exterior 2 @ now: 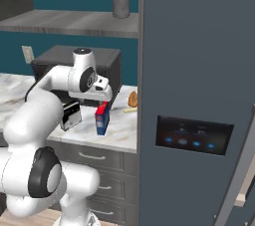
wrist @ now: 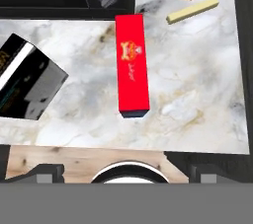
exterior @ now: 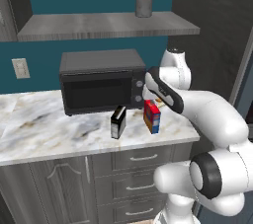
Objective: Pick the boxed food and cereal from the counter and place them in the cabinets closest to them.
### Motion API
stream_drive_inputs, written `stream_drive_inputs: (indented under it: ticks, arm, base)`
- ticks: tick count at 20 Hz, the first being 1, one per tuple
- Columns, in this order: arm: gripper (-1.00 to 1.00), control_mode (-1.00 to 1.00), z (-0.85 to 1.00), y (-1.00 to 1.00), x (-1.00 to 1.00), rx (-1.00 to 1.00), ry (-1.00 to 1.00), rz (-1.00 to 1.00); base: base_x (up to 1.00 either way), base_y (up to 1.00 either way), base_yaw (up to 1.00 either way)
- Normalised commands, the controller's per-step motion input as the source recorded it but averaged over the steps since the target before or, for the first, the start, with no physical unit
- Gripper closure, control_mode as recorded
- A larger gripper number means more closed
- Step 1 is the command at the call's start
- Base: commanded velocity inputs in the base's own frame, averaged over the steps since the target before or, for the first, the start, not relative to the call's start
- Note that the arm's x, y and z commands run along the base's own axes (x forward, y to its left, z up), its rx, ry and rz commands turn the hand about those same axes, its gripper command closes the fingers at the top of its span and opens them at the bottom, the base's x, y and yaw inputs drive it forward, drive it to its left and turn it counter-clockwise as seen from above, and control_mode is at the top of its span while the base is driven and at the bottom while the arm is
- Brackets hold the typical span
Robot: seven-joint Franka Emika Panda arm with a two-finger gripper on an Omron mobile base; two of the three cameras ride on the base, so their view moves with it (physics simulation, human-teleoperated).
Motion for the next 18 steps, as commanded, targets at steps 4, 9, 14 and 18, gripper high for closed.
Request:
stream_drive_inputs:
  ticks: [4, 9, 14, 18]
  arm:
    - [-1.00, -1.00, -0.29, 0.00, 0.16, 0.00, 0.02, 0.00]
    - [-1.00, -1.00, -0.24, 0.00, 0.20, 0.00, 0.01, 0.00]
    - [-1.00, -1.00, -0.26, 0.00, 0.19, 0.00, 0.01, 0.00]
    - [-1.00, -1.00, -0.28, 0.00, 0.13, 0.00, 0.01, 0.00]
  base:
    - [0.00, 0.00, 0.00]
    - [0.00, 0.00, 0.00]
    - [0.00, 0.00, 0.00]
    - [0.00, 0.00, 0.00]
